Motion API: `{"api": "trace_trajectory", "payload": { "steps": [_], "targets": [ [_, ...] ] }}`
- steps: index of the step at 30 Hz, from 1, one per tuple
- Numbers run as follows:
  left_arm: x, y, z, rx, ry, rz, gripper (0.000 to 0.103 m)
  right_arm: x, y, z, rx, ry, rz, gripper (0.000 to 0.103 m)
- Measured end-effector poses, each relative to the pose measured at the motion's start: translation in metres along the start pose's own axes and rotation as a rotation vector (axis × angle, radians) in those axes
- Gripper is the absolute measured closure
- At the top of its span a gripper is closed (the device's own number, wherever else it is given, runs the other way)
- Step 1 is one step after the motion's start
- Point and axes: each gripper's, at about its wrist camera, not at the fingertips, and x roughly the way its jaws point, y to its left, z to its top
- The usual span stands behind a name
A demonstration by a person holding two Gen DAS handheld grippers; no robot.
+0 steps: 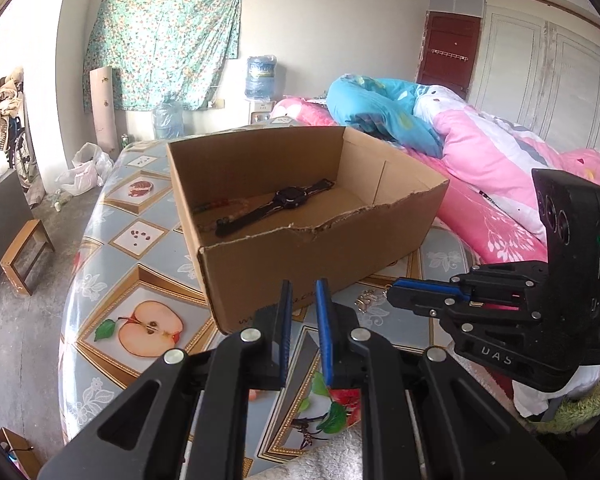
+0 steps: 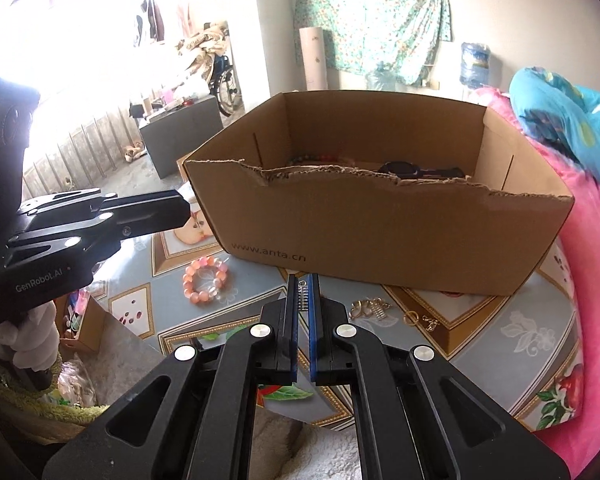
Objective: Organize jewelry
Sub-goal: 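Close the right tool on the small silver clasp while left tool holds the ring, then lift the ring and clasp with both tools toward the box opening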
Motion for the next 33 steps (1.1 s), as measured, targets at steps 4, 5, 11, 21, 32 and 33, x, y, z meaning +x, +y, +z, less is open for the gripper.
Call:
{"api": "trace_trajectory", "payload": {
  "steps": [4, 5, 11, 21, 32, 33],
  "targets": [
    [0.024, -0.008, -0.008, -0.002, 0.079, -0.035, 0.091, 0.009, -0.008, -0.005, 0.055, 0.034, 0.008, 0.101],
    [0.032, -0.010, -0.010, -0.003, 0.099, -0.039, 0.091, 0.012, -0.011, -0.008, 0.073, 0.042, 0.011, 0.101],
    [0.077, -0.021, -0.013, 0.052, 0.178, -0.014, 0.085, 0.018, -0.028, -0.012, 0.132, 0.075, 0.029, 0.101],
    [0.114, -0.027, -0.009, 0.104, 0.245, -0.017, 0.080, 0.033, -0.043, -0.011, 0.169, 0.110, 0.070, 0.101],
    [0.126, -0.023, -0.009, 0.110, 0.266, -0.043, 0.091, 0.040, -0.052, -0.008, 0.198, 0.131, 0.079, 0.101],
    [0.126, -0.022, -0.009, 0.107, 0.266, -0.047, 0.091, 0.040, -0.054, -0.007, 0.198, 0.131, 0.079, 0.101]
  ]
}}
